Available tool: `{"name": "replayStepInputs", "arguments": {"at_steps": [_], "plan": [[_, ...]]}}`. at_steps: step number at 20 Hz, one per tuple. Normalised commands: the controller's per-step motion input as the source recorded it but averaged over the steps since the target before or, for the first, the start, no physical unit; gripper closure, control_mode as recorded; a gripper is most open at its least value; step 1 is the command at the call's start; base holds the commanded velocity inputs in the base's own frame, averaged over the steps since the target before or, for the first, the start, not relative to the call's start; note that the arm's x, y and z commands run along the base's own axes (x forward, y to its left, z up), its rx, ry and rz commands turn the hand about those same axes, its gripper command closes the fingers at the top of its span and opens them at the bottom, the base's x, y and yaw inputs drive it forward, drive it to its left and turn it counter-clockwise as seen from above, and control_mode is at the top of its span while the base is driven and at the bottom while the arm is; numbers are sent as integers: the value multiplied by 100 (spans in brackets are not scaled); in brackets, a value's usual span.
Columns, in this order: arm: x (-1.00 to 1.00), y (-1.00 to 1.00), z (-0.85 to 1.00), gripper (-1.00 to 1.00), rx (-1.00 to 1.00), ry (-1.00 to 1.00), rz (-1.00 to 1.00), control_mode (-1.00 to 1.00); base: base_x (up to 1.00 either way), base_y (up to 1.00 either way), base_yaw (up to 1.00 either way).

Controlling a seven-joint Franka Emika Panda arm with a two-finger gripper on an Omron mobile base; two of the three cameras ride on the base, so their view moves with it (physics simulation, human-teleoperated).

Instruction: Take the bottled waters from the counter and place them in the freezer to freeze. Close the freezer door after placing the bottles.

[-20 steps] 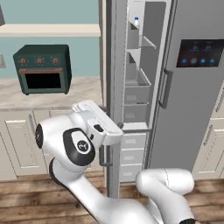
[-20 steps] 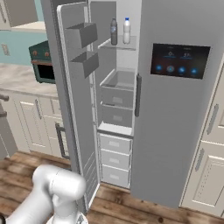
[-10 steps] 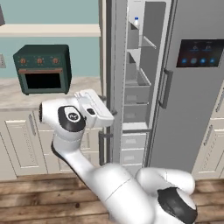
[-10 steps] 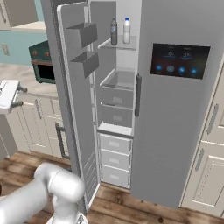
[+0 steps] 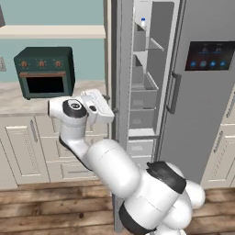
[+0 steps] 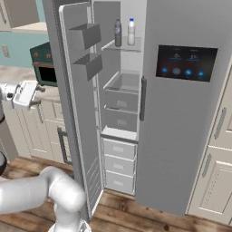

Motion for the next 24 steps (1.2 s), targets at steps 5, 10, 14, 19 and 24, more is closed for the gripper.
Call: {"name": "replayStepInputs", "arguments": {"at_steps": [5,10,14,19,24], "plan": [[84,-13,-28,-100,0,2,0,-100,0,0,0],[89,-7,-27,-100,0,5,0,-100,0,0,0],[59,-11,-12,-100,0,4,1,-100,0,0,0],[8,-32,0,-100,0,0,4,-100,0,0,0],[3,-51,-1,-100,0,0,6,-100,0,0,0]]}}
